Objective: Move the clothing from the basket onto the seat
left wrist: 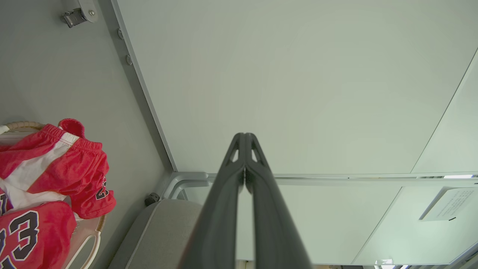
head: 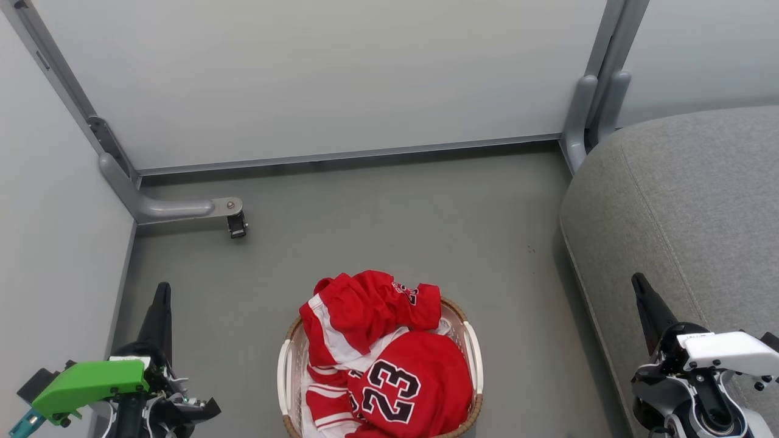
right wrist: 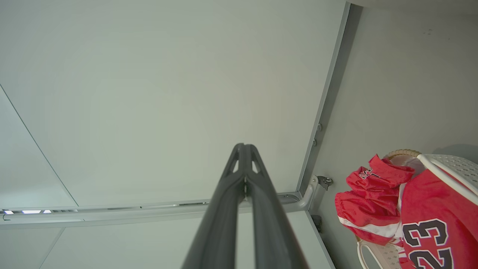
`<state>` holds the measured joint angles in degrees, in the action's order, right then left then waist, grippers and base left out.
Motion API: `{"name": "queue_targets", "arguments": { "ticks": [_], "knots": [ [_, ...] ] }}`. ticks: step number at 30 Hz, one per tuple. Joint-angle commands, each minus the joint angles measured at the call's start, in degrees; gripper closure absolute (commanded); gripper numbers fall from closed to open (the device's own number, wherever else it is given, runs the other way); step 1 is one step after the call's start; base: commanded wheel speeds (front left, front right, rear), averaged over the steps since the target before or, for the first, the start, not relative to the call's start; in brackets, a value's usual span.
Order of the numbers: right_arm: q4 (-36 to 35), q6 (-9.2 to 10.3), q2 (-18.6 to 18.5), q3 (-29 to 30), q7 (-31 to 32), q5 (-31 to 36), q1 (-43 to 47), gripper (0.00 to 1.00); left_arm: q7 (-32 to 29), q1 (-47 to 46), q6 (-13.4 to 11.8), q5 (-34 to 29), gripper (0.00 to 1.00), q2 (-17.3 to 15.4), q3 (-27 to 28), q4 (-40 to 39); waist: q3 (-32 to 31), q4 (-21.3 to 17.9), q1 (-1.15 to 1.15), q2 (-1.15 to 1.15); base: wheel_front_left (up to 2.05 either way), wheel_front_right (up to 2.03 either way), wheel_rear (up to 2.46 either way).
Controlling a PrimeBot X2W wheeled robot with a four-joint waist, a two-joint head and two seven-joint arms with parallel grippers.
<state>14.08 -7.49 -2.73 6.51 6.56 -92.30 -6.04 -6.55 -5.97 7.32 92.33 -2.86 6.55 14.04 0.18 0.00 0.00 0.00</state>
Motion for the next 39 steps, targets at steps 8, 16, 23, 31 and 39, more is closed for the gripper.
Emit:
{"name": "queue_targets", "arguments": {
  "ticks": [8,16,23,31,39],
  "knots": [
    [-0.20,0.00,-0.35,0.07,0.07,-0.20,-0.39,1.00,-0.09,-0.63,0.41,0.15,1.00,-0.03,0.04,-0.08,0.00,0.00,0.00,0.00,0.00,0.00,0.00],
    [-0.20,0.00,-0.35,0.07,0.07,-0.20,-0.39,1.00,-0.09,-0.63,0.41,0.15,1.00,-0.03,0.04,-0.08,0.00,0.00,0.00,0.00,0.00,0.00,0.00],
    [-0.20,0.00,-0.35,0.07,0.07,-0.20,-0.39,1.00,-0.09,-0.63,0.42,0.15,1.00,-0.03,0.04,-0.08,0.00,0.00,0.00,0.00,0.00,0.00,0.00],
    [-0.20,0.00,-0.35,0.07,0.07,-0.20,-0.40,1.00,-0.09,-0.63,0.42,0.15,1.00,-0.03,0.04,-0.08,0.00,0.00,0.00,0.00,0.00,0.00,0.00],
    [1.69,0.02,0.58,-0.60,-0.54,0.27,1.63,0.00,0.58,1.64,-0.20,-0.26,0.00,0.38,-0.81,1.68,0.00,-0.01,0.00,0.00,0.00,0.00,0.00]
  ]
}}
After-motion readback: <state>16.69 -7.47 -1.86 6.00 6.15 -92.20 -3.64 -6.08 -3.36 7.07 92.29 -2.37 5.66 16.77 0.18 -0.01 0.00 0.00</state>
